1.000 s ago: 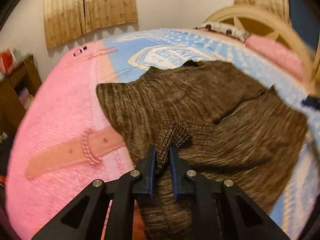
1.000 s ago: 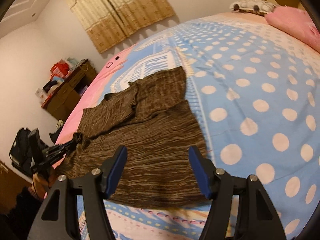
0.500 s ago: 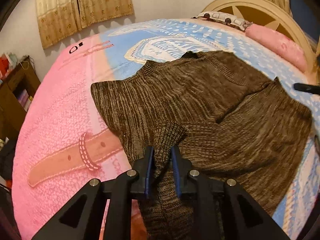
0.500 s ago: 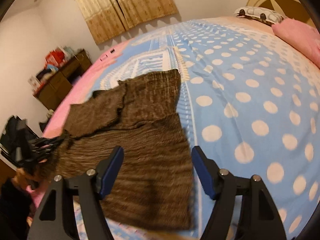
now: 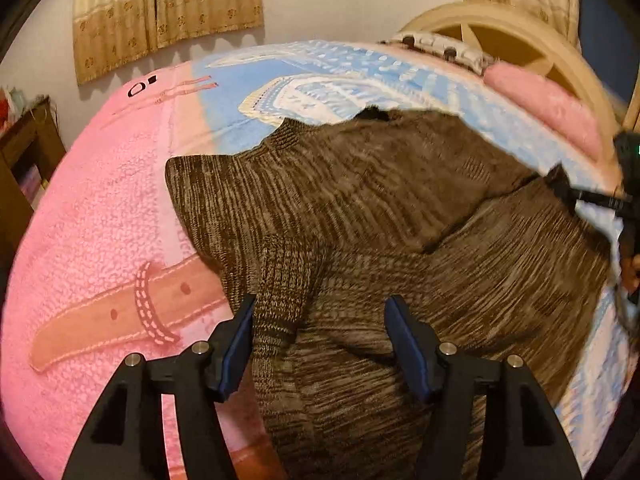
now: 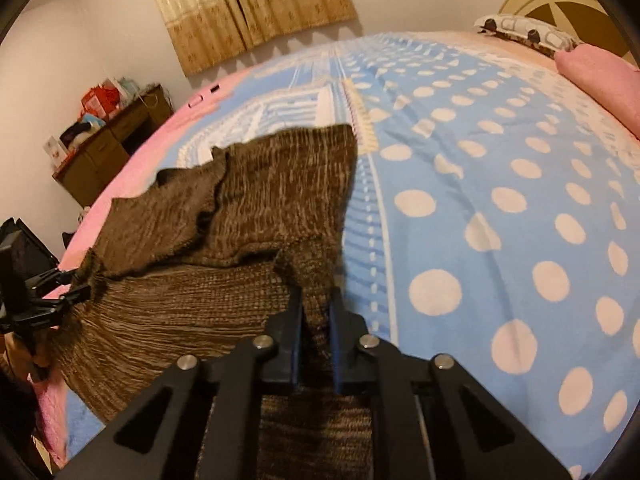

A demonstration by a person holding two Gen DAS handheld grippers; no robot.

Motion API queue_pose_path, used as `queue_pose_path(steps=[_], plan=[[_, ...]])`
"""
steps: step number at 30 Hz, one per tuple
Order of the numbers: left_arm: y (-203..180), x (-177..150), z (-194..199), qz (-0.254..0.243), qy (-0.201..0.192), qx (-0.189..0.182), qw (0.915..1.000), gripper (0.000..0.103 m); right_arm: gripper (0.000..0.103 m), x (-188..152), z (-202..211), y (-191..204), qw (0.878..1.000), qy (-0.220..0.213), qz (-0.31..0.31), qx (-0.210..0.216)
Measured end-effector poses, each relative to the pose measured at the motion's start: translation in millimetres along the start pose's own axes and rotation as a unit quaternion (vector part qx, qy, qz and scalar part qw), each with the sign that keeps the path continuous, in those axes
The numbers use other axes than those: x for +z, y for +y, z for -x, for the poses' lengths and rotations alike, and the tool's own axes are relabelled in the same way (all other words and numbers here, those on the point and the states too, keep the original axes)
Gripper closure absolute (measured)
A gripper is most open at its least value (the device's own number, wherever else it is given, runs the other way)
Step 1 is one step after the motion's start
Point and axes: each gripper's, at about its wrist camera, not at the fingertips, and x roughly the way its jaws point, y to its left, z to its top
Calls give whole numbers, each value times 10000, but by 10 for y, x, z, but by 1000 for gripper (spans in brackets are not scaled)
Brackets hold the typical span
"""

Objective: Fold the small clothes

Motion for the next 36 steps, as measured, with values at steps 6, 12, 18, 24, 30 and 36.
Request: queue_pose_path(steps=[6,12,18,24,30,36], plan=[[123,1,133,553,-272,-289,9977,45,89,-11,62,110,9998,-66,153,-111],[136,-12,-7,677,-9,129,9976,89,89,63,-90,58,9997,68,-96,-212],[89,-91,237,850,-375,506,9944,96,91,19,94,202,9994,-132,97,-316],[145,-40,790,1265,-1028,460,9855,96,91,148,622,468,9961,-771,412,-152],[309,388,999,1442,-1487,721,9757,96,91,636,740,739,9852,-1325,1047,-297],[621,809,498,1707,-1507,1066,9679,96,91,1311,81,592,9830,-1383,1031,-628]])
